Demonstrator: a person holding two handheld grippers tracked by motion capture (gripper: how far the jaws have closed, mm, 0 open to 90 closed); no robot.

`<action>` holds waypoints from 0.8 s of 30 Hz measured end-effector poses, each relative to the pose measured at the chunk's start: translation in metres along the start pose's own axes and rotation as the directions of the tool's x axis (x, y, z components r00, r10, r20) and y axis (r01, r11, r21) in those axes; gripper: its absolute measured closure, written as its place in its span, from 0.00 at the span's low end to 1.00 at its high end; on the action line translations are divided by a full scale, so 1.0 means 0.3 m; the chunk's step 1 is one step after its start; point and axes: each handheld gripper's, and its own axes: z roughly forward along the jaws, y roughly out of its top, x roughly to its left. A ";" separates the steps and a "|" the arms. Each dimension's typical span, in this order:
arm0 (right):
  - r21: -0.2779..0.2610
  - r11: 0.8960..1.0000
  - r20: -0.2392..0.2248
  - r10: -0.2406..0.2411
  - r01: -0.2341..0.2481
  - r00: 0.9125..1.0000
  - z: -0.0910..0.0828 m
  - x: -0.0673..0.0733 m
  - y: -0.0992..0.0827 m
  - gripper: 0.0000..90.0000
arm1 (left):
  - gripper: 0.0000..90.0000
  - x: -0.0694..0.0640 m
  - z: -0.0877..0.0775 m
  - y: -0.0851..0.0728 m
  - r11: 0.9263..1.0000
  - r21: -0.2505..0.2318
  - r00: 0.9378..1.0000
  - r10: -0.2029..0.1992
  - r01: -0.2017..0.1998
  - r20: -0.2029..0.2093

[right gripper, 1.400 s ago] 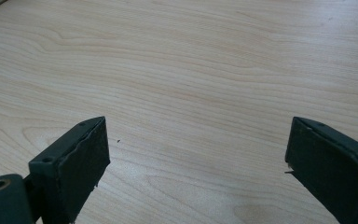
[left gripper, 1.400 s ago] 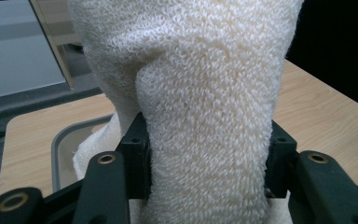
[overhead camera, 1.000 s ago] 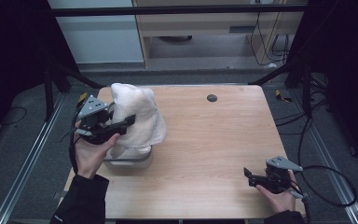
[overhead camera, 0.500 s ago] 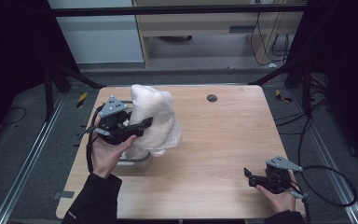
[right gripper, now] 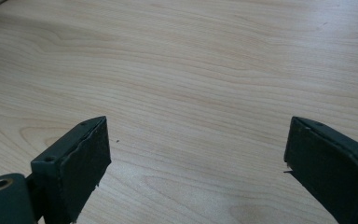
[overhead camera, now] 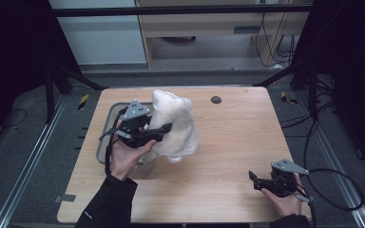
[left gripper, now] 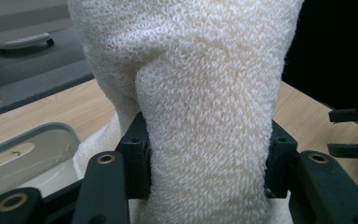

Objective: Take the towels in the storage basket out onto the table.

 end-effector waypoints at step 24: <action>-0.002 1.000 -0.002 0.009 -0.009 1.000 -0.001 -0.001 0.000 0.09 | 0.53 -0.078 0.197 -0.070 0.997 0.071 0.996 0.015 -0.022 0.090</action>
